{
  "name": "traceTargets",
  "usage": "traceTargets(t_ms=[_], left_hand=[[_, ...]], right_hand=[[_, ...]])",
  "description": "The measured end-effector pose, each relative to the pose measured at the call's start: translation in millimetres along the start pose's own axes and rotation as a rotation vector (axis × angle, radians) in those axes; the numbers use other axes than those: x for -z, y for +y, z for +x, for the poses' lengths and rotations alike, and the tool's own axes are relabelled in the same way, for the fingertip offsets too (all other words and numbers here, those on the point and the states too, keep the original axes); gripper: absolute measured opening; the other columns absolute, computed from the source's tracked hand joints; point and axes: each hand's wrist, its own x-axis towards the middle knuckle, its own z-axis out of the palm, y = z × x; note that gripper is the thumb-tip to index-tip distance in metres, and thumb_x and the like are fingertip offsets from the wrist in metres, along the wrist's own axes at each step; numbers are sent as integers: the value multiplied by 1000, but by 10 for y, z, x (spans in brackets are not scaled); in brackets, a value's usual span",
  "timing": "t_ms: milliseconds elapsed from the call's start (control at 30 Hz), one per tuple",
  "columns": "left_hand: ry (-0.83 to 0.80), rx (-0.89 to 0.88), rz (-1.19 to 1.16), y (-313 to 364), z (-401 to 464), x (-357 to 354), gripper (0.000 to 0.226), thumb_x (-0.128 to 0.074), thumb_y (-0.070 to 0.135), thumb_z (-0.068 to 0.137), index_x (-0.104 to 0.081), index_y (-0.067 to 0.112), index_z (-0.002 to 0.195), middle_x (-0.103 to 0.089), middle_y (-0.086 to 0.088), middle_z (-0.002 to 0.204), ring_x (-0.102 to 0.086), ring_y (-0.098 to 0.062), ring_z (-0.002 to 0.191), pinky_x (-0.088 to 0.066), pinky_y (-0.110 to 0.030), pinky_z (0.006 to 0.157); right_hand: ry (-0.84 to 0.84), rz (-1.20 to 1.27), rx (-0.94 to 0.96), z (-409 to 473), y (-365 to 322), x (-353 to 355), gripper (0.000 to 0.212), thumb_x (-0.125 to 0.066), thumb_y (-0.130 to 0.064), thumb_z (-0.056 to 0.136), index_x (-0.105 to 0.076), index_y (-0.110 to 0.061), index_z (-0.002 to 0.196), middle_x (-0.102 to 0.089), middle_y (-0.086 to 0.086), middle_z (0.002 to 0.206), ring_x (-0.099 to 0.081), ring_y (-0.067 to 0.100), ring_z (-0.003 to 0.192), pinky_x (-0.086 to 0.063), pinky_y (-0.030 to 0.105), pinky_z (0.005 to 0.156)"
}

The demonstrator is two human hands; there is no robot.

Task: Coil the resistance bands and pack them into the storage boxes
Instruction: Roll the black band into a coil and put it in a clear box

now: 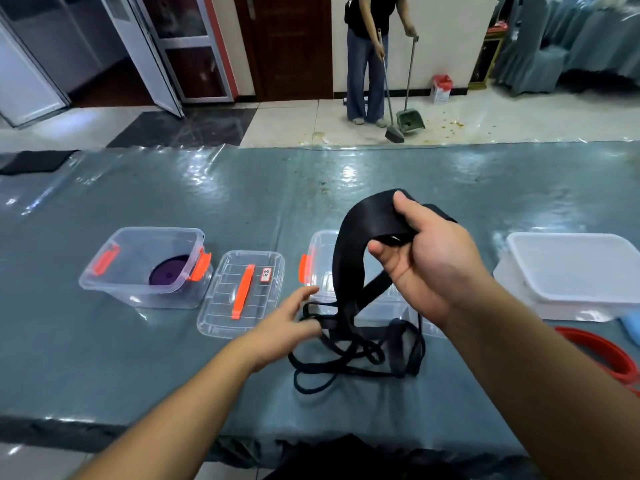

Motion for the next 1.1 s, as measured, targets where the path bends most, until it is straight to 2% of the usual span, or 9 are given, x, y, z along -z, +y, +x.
traceTargets(t_ms=[100,200,300,400,533,667,767,933,1100], left_hand=[[-3,-124,16,42,4,-290,74,-86,31,83,-44,43,143,-63,26,126,-58,21,106,-43,-2,84],[232,-189,50,155,140,-448,47,-77,32,88,-57,39,130,-72,19,106,-68,2,98,-50,-10,81],[289,-130,23,255,236,-386,14,-60,15,97,-68,22,106,-70,10,78,-66,-13,74,-45,-9,57],[306,-132,-144,309,257,-258,16,-53,20,103,-68,21,104,-76,-2,93,-69,-15,80,-53,-19,62],[330,-111,-376,381,213,-57,25,-41,8,108,-65,8,114,-66,-6,78,-68,-15,77,-56,-20,71],[334,-137,-524,536,214,125,29,-41,5,105,-69,10,103,-61,-9,70,-60,-22,74,-57,-42,87],[326,-126,-637,726,178,171,27,-41,6,106,-66,11,97,-58,-9,64,-56,-24,68,-56,-47,86],[253,-124,-705,932,149,142,23,-44,8,104,-67,5,100,-56,-8,68,-56,-22,68,-57,-48,88],[320,-81,-637,907,210,166,25,-48,8,101,-71,2,105,-58,-6,72,-57,-21,71,-59,-38,76]], right_hand=[[-4,26,-41,15,71,-58,24,-60,-20,103,-67,1,95,-73,12,79,-70,19,58,-55,22,49],[-10,44,-89,18,131,-71,23,-60,-21,102,-67,2,100,-72,12,84,-70,18,59,-56,22,49],[-7,80,-90,64,102,-15,24,-60,-22,103,-67,0,101,-73,12,85,-71,19,61,-56,22,50],[-19,108,-61,152,56,91,26,-60,-28,102,-65,-4,108,-73,10,92,-73,18,71,-58,24,56],[-45,75,-105,322,99,380,29,-62,-34,97,-63,-10,113,-69,8,100,-69,20,84,-57,29,66],[-111,-60,-205,461,384,711,22,-66,-26,86,-64,-16,105,-68,6,108,-66,25,100,-53,34,85],[-131,-338,-212,530,728,901,16,-67,-11,90,-69,-17,105,-69,2,131,-63,19,121,-50,35,98],[-413,-759,-207,485,1153,951,93,-96,-29,58,-54,-32,140,-64,-10,140,-54,11,136,-41,42,118],[-380,-1250,-20,372,1335,808,59,-79,-49,74,-57,-37,128,-77,-9,100,-73,9,93,-59,40,91]])
